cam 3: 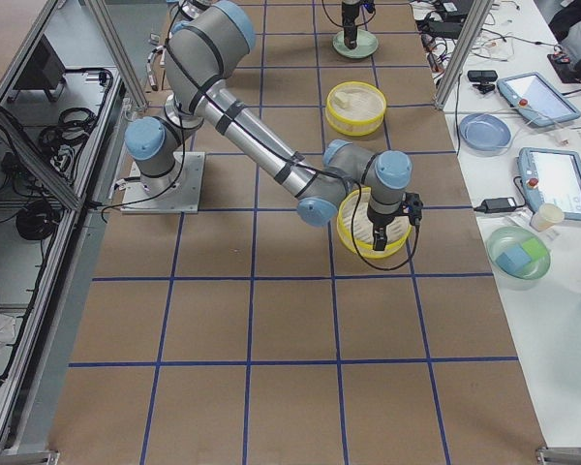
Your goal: Stack buns with steamer
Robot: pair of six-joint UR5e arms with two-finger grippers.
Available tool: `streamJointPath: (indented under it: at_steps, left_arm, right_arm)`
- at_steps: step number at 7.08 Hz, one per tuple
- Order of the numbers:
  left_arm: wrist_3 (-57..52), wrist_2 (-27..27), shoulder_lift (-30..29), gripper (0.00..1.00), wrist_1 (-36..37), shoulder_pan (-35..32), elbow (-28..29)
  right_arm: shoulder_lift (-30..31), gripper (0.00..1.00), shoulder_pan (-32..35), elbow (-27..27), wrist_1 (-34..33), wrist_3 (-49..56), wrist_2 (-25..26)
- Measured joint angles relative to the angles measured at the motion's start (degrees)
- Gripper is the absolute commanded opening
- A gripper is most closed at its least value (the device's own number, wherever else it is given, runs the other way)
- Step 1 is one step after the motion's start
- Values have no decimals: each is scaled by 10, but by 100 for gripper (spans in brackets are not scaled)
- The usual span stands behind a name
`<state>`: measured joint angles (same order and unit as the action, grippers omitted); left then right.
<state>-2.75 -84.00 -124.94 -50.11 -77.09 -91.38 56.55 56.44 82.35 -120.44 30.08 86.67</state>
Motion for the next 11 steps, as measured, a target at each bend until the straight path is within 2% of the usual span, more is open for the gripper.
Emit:
streamJointPath:
  at_steps: [1,2,3,5,6,7,8,11]
  left_arm:
    - [1,0,-2,0,2,1,3]
    - [5,1,-2,0,4,3,6]
    - [22,2,-2,0,5,6,7]
    - [55,1,11,0,5,11,9]
    - [75,1,24,0,3,15,11]
    - [97,1,46,0,-6,19,14]
    - [110,1,72,0,-26,20,18]
    - [115,-30,112,0,-65,22,24]
  right_arm:
    - [-7,82,-4,0,-7,9,-1]
    - [-14,77,-6,0,-17,19,-1]
    - [-21,61,-7,0,-27,27,-1]
    - [-33,42,-8,0,-41,35,-3]
    - [-36,26,-8,0,-43,35,-3]
    - [-37,5,-8,0,-44,36,-3]
    - [-37,0,-8,0,-44,37,0]
    - [-31,0,-8,1,-42,33,1]
